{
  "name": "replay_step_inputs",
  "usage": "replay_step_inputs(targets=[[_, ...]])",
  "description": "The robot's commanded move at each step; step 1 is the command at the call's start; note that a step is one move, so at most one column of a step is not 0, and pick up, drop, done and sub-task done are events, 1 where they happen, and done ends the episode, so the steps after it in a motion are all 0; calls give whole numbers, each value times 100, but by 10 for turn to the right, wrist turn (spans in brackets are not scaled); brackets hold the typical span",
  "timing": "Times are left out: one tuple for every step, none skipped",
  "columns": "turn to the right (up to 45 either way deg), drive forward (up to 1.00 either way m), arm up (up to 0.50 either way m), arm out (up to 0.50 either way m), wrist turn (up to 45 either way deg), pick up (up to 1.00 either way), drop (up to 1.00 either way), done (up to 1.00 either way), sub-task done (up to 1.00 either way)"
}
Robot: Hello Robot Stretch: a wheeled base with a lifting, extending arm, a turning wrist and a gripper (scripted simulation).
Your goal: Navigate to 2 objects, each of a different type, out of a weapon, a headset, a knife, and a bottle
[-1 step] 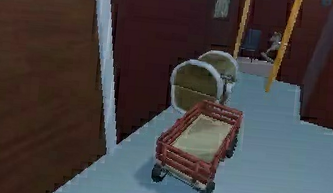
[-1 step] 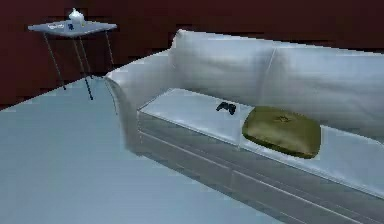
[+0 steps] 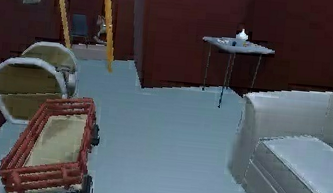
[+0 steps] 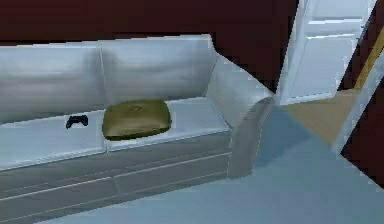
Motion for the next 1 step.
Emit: replay_step_inputs(targets=[[90,0,0,0,0,0,0,0,0]])
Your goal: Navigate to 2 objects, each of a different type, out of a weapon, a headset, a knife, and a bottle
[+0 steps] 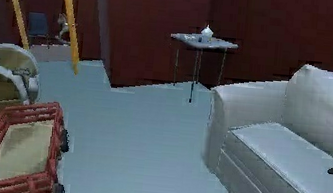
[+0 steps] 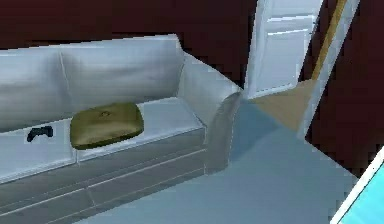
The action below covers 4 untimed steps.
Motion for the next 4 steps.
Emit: replay_step_inputs(targets=[[0,65,0,0,0,0,0,0,0],[-210,0,0,0,0,0,0,0,0],[0,100,0,0,0,0,0,0,0],[-30,0,0,0,0,0,0,0,0]])
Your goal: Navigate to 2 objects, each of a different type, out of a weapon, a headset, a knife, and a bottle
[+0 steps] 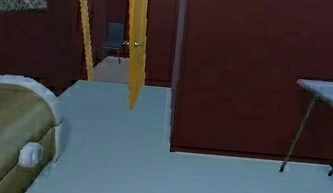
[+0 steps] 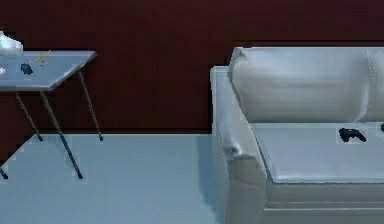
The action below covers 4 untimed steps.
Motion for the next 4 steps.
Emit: replay_step_inputs(targets=[[0,45,0,0,0,0,0,0,0],[0,20,0,0,0,0,0,0,0],[-240,0,0,0,0,0,0,0,0],[0,75,0,0,0,0,0,0,0]])
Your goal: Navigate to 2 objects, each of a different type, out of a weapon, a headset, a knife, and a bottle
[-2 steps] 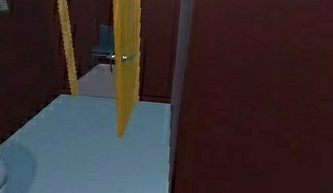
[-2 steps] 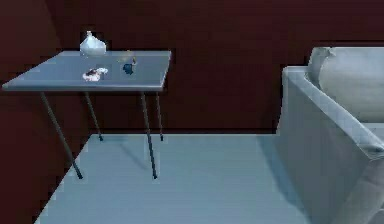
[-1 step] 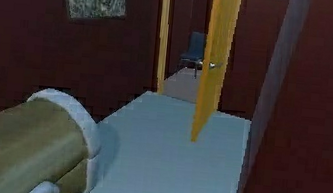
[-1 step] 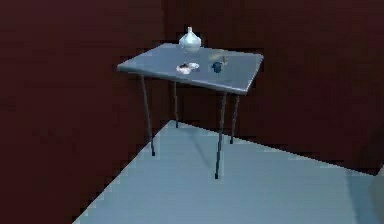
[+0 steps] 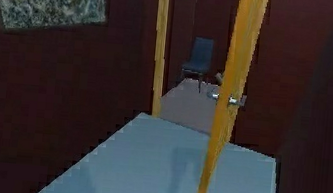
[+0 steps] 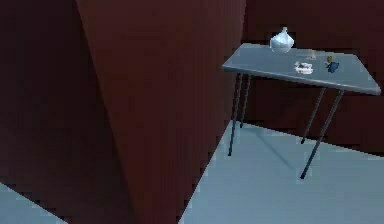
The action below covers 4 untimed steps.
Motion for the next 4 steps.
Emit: replay_step_inputs(targets=[[-90,0,0,0,0,0,0,0,0],[0,100,0,0,0,0,0,0,0],[0,35,0,0,0,0,0,0,0],[330,0,0,0,0,0,0,0,0]])
